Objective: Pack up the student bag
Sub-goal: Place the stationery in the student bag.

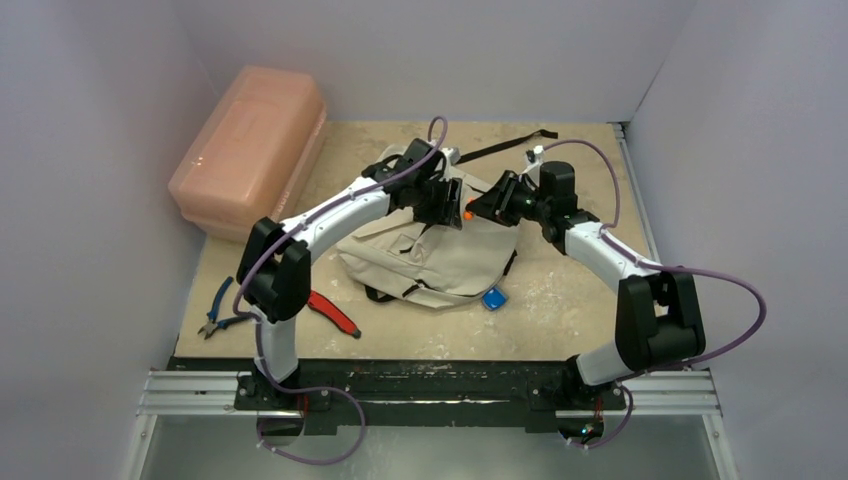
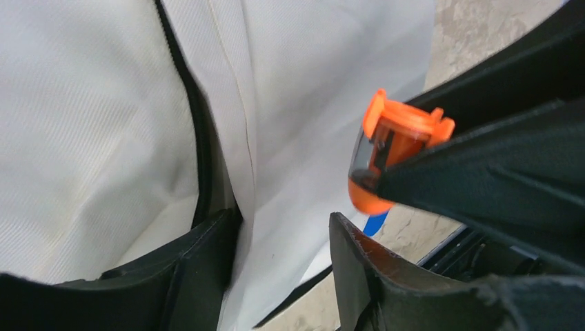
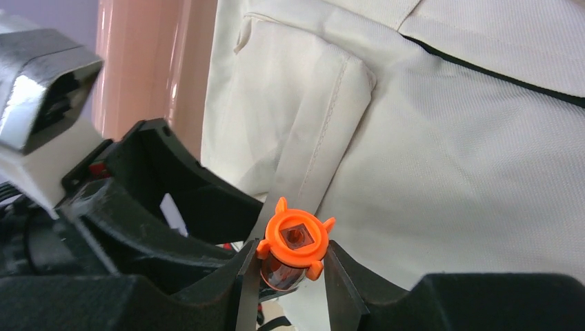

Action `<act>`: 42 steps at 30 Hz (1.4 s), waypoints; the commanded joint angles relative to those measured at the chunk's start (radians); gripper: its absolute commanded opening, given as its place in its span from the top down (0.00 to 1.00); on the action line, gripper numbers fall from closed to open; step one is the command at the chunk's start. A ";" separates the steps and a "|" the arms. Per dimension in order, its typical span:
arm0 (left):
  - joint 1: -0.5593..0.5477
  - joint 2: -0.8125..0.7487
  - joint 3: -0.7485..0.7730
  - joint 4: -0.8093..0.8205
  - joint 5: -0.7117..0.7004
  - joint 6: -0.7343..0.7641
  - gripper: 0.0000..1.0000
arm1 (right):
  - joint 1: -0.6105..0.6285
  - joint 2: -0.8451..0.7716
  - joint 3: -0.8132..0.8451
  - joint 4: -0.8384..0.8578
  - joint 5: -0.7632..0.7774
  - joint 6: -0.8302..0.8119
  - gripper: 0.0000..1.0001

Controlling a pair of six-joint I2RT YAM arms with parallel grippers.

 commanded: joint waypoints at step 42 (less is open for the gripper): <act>-0.028 0.030 0.245 -0.330 -0.412 0.300 0.95 | 0.019 -0.011 0.023 0.046 -0.078 -0.017 1.00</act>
